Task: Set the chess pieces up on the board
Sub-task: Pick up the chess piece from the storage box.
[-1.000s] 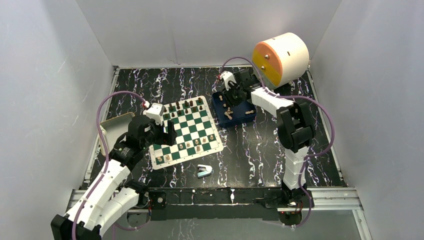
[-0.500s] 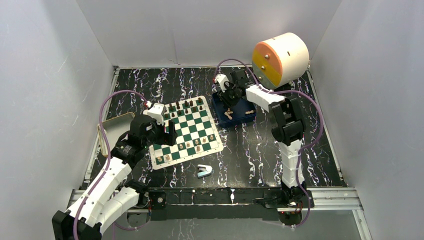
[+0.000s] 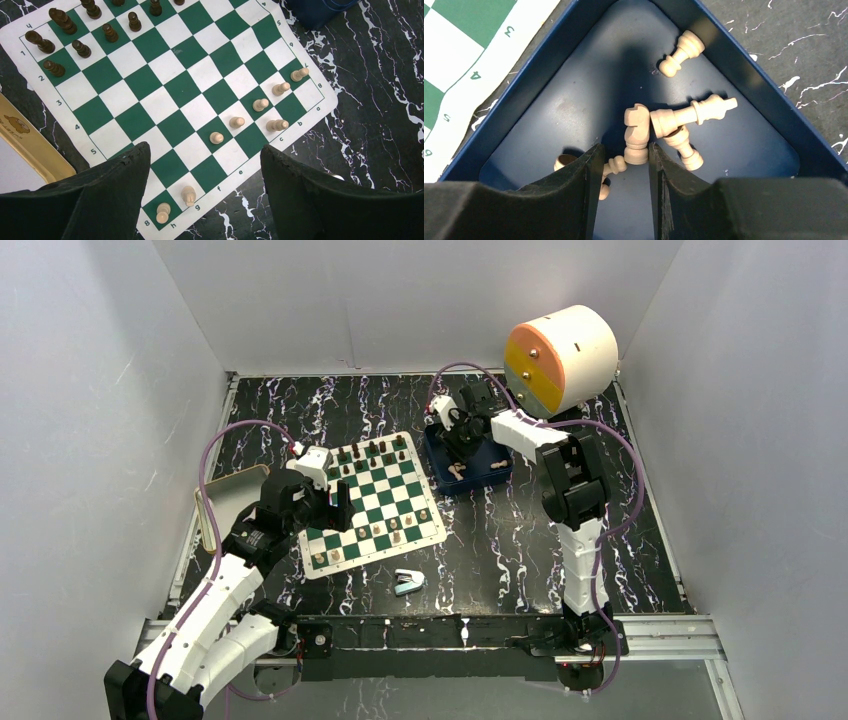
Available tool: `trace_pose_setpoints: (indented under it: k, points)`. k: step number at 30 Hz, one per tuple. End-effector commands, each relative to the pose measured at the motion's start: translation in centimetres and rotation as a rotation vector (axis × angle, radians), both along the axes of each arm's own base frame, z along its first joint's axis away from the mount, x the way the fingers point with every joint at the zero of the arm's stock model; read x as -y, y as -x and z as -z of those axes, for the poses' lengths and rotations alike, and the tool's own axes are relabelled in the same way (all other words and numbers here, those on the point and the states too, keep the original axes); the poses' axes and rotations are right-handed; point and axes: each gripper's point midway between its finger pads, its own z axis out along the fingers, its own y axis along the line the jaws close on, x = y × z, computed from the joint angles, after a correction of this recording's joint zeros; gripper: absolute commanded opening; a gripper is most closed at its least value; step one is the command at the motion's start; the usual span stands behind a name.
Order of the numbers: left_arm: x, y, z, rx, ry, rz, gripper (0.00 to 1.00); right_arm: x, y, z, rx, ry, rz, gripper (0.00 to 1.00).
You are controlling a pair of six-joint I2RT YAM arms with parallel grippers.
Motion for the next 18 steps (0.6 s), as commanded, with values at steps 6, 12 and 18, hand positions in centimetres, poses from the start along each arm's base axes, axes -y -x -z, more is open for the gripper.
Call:
trace_pose_setpoints:
  k: [6,12,18]
  points:
    - [0.1,-0.5,-1.4,0.048,0.009,0.004,0.77,-0.2,-0.1,0.1,0.007,-0.007,-0.009,0.38]
    - [0.0,-0.6,-1.5,0.046,0.012,-0.013,0.77,-0.3,-0.4,-1.3,0.04,-0.022,0.006,0.31]
    - [0.0,-0.6,-1.5,0.039,0.018,-0.022,0.75,-0.1,-1.3,-4.3,0.134,-0.064,0.06,0.2]
